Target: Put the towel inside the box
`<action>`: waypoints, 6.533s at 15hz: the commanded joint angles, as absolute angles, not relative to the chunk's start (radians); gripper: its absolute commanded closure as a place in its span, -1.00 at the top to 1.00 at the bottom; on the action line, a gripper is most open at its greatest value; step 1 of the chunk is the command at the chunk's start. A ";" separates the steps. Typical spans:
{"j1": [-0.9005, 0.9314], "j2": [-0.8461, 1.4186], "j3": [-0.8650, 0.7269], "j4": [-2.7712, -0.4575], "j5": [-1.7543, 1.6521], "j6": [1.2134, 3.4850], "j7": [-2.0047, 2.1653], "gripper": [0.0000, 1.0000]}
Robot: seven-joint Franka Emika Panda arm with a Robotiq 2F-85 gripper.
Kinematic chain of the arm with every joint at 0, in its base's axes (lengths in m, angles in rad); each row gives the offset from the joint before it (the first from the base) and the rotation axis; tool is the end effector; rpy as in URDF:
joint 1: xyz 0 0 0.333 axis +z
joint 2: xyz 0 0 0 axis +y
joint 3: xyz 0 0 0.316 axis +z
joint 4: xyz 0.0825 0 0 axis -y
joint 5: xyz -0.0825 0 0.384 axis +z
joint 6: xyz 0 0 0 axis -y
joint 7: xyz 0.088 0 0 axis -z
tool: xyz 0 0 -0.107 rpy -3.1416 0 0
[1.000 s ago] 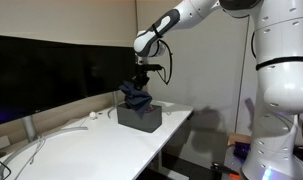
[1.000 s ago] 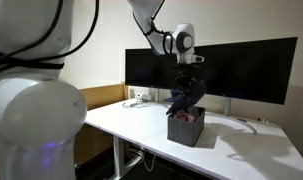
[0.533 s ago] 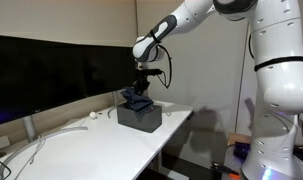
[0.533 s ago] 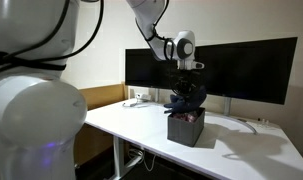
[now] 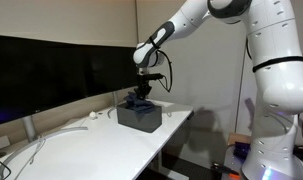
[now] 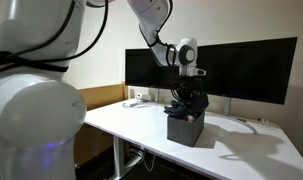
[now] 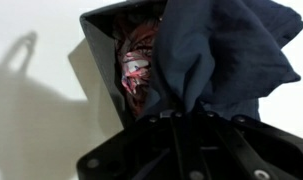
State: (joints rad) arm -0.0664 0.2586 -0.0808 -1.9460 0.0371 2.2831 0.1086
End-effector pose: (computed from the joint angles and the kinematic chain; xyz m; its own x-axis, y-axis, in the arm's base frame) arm 0.6087 -0.0872 0.3572 0.9592 -0.2718 0.0779 -0.2713 -0.9623 -0.0178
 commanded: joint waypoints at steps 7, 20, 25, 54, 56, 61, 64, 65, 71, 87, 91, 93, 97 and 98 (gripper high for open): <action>-0.124 0.275 -0.089 -2.056 0.062 2.382 -0.013 -0.95; -0.223 0.221 -0.155 -2.193 0.038 2.394 -0.157 -0.27; -0.223 0.221 -0.154 -2.194 0.038 2.394 -0.157 -0.27; -0.223 0.221 -0.154 -2.194 0.038 2.394 -0.157 -0.27; -0.223 0.221 -0.154 -2.194 0.038 2.394 -0.157 -0.27; -0.223 0.221 -0.154 -2.194 0.038 2.394 -0.157 -0.27; -0.222 0.223 -0.151 -2.192 0.043 2.402 -0.158 0.28; -0.221 0.223 -0.152 -2.191 0.041 2.405 -0.153 0.36; -0.208 0.215 -0.152 -2.183 0.024 2.406 -0.144 1.00; -0.215 0.118 -0.179 -2.215 0.006 2.404 -0.170 1.00; -0.213 0.075 -0.189 -2.224 -0.004 2.406 -0.172 1.00; -0.213 0.058 -0.191 -2.227 -0.010 2.405 -0.175 1.00; -0.211 0.022 -0.194 -2.235 -0.024 2.405 -0.173 1.00; -0.210 0.012 -0.194 -2.235 -0.028 2.403 -0.173 1.00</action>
